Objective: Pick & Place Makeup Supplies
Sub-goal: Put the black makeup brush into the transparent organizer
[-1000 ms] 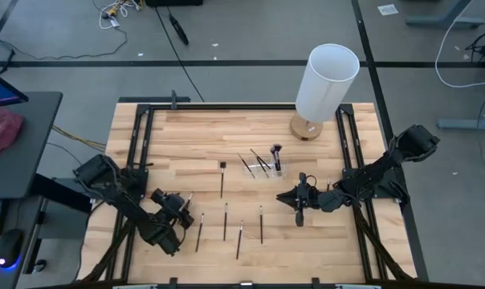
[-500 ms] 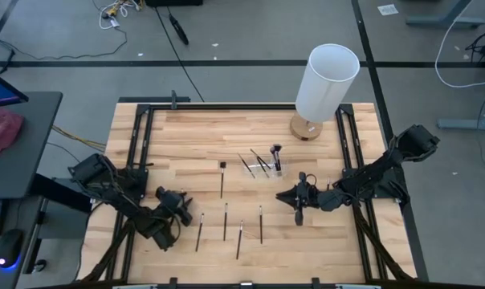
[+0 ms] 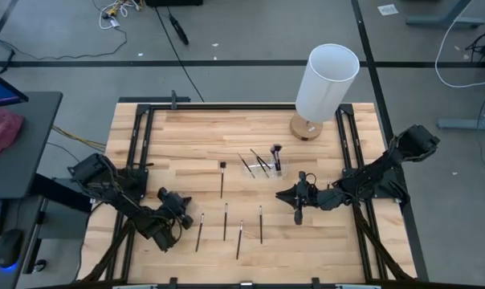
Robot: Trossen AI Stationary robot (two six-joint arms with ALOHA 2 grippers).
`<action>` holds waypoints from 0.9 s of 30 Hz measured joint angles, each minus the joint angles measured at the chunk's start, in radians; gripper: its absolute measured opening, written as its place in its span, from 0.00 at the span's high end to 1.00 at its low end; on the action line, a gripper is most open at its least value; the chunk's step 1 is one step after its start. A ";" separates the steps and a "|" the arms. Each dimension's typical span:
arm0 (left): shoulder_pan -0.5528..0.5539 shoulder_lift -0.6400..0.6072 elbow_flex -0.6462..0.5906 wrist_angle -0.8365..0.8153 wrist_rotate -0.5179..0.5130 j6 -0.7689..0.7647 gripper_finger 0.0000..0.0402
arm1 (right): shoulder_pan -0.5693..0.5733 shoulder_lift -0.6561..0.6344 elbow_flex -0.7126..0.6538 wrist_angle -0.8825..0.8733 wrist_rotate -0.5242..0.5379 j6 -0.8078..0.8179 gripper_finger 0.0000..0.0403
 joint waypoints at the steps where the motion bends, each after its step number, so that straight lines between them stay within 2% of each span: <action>1: 0.000 0.000 0.000 0.004 -0.002 0.004 0.98 | 0.000 0.000 0.000 0.000 0.000 0.000 0.89; 8: 0.001 -0.009 0.031 -0.018 -0.010 0.054 0.99 | 0.000 0.000 0.000 0.000 0.000 -0.001 0.89; 10: 0.002 -0.029 0.050 -0.042 0.019 0.055 0.99 | 0.000 0.000 0.000 0.000 0.000 -0.001 0.89; 13: -0.002 -0.073 0.079 -0.100 0.076 0.056 0.99 | -0.003 0.000 0.000 0.000 0.000 0.000 0.89; 18: -0.001 -0.141 0.122 -0.200 0.064 0.075 1.00 | -0.003 0.000 0.000 0.001 0.000 -0.001 0.89; 21: 0.000 -0.173 0.143 -0.273 0.089 0.033 0.99 | -0.003 0.000 0.000 0.001 0.000 -0.001 0.89; 24: 0.001 -0.182 0.160 -0.352 0.125 -0.037 0.95 | -0.003 0.000 0.000 0.001 0.000 -0.001 0.89; 27: 0.002 -0.182 0.167 -0.435 0.207 -0.121 0.86 | -0.003 0.000 0.000 0.001 0.000 -0.001 0.89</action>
